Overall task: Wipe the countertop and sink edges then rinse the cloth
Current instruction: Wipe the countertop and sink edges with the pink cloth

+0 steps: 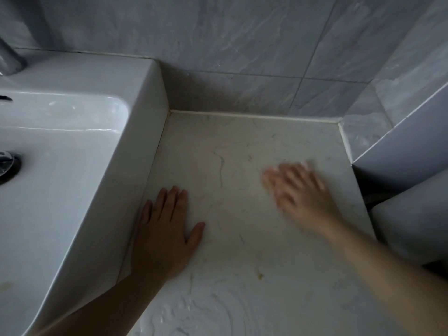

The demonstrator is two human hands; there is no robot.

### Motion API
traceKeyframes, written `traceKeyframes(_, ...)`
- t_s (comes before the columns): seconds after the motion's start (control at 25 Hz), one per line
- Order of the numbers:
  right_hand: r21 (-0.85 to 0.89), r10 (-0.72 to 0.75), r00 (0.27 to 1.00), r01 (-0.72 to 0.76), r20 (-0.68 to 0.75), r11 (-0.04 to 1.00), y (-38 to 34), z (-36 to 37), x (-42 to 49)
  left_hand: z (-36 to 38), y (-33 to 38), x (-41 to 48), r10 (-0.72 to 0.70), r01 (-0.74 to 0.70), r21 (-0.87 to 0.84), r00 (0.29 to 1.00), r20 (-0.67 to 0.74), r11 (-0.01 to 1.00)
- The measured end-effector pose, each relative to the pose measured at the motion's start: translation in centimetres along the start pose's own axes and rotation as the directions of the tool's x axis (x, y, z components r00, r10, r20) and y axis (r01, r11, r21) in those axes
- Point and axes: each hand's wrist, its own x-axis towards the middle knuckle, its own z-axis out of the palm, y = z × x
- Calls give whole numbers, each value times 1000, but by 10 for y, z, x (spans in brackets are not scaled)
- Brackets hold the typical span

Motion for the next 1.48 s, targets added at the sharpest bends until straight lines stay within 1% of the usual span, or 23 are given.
traceKeyframes(0.08,36,284,955,-288,81,957,39,-3,49,1,0,0,12,-12,7,1000,-21,1000)
traceKeyframes(0.16,54,421,900,-429,114,902,49,-6,57,4,-1,0,16,-16,3,999,-42,1000)
traceKeyframes(0.24,41,340,940,-342,33,939,29,-2,14,3,0,-1,16,-16,-9,999,-48,1000)
traceKeyframes(0.32,36,152,988,-152,11,988,-11,-1,-52,3,-1,-1,11,-12,-13,999,-43,1000)
traceKeyframes(0.4,26,41,998,-42,41,999,-9,3,-81,1,0,0,20,-21,-18,999,-43,1000)
traceKeyframes(0.44,-8,48,998,-48,43,999,6,1,-72,1,0,0,29,-29,-13,998,-49,999)
traceKeyframes(0.52,-27,261,962,-260,78,965,47,-1,-32,2,0,1,30,-31,-6,998,-55,1000)
traceKeyframes(0.6,17,505,857,-509,104,860,66,-4,-8,1,0,-1,39,-40,-26,998,-47,999)
traceKeyframes(0.64,9,546,832,-549,100,836,60,-4,-10,0,0,-2,36,-38,-34,998,-45,999)
traceKeyframes(0.72,-62,442,896,-439,47,896,21,-4,-46,-3,3,-3,24,-25,-44,999,-32,999)
traceKeyframes(0.8,-13,254,967,-254,-20,967,-31,-4,-109,-2,4,-2,23,-23,-46,1000,-7,999)
traceKeyframes(0.84,27,184,983,-185,24,982,-50,-6,-135,-2,3,-2,24,-24,-41,1000,14,999)
traceKeyframes(0.92,-26,81,997,-81,16,996,-46,-5,-146,-4,0,-6,43,-41,-34,997,58,999)
traceKeyframes(0.96,-78,107,994,-107,1,991,-32,-4,-135,-5,-3,-11,61,-59,-32,995,78,998)
traceKeyframes(1.0,-77,219,975,-216,28,973,-16,-7,-115,-4,-5,-18,79,-77,-27,993,88,997)
traceKeyframes(1.08,-23,480,877,-480,2,877,2,-10,-75,-4,-10,-36,91,-91,-9,993,71,996)
traceKeyframes(1.12,5,530,848,-530,3,848,-8,-9,-66,-4,-12,-45,95,-95,-4,993,72,995)
traceKeyframes(1.16,19,488,872,-488,-35,873,-27,-5,-69,-3,-14,-54,107,-108,2,991,83,994)
traceKeyframes(1.24,25,197,978,-195,-64,980,-77,0,-109,-2,-16,-67,121,-123,16,988,101,992)
traceKeyframes(1.28,11,53,997,-53,-57,999,-90,2,-133,-2,-16,-69,120,-123,19,988,94,992)
traceKeyframes(1.36,6,-61,998,61,-15,998,-74,-2,-139,-5,-16,-69,104,-104,-2,990,92,995)
traceKeyframes(1.4,-16,4,998,-5,-61,1000,-56,-2,-125,-5,-15,-69,102,-100,-22,992,74,995)
traceKeyframes(1.48,-4,286,956,-287,-58,958,-17,-6,-80,-3,-15,-70,98,-96,-39,994,40,995)
